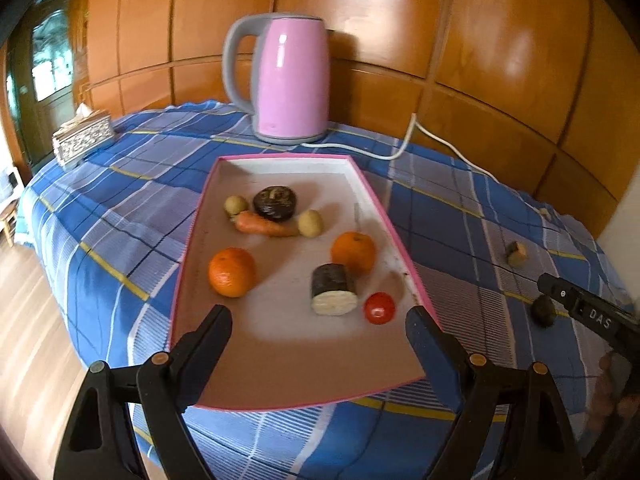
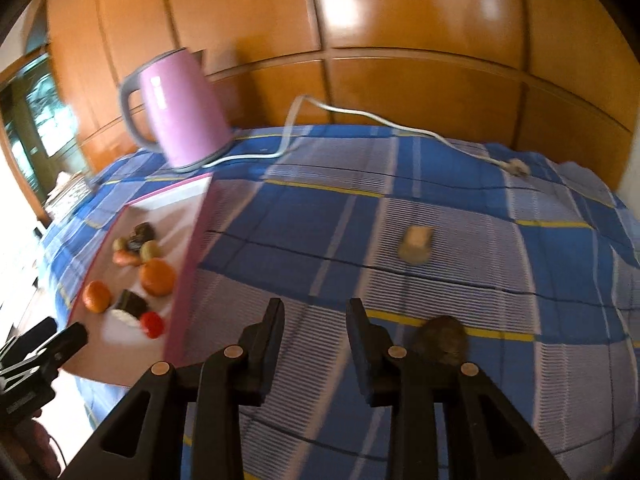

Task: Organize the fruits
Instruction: 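Reach the left gripper to the dark round fruit and grasp it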

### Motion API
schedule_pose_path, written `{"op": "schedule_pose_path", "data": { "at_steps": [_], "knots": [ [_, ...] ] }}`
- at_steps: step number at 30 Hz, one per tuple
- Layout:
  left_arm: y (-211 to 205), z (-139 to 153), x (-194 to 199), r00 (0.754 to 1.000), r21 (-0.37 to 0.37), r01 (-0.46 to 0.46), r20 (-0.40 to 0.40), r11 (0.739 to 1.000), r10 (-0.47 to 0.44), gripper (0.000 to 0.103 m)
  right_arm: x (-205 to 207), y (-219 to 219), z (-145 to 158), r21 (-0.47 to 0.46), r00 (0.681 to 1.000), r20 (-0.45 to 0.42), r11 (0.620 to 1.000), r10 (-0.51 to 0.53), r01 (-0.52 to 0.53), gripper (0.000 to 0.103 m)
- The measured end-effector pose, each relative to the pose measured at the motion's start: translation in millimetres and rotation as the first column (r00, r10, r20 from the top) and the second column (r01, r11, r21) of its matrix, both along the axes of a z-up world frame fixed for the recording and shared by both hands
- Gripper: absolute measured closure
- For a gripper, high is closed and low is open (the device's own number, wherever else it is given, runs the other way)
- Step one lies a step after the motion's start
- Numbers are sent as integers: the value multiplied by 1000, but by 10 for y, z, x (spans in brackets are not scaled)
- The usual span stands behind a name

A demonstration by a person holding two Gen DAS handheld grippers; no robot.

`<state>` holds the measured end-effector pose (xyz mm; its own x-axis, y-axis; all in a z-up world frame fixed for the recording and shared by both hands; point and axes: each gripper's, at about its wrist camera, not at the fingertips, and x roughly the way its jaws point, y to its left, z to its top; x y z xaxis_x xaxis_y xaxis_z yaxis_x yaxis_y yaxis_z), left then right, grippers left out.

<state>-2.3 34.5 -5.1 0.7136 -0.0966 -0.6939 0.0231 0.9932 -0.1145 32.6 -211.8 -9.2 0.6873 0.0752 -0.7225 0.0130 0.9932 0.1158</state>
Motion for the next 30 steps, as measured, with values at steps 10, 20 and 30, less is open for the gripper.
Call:
{"op": "schedule_pose_path", "data": {
  "at_steps": [10,20,30],
  "knots": [
    [-467,122,97,974,-29,225,7,974,-225,17,-232,-837,-96,-12,953,-20,953,-303,302,67],
    [-1348,36,244,852,-61,515,-74,855,-518,30,-474,-1354,-248,-35,881,-63,884,-468,467,67],
    [-2155,-123,361,742,1,664,-121,748,-659,30,-534,-1462,-319,-33,873,-75,876,-483,482,67]
  ]
}}
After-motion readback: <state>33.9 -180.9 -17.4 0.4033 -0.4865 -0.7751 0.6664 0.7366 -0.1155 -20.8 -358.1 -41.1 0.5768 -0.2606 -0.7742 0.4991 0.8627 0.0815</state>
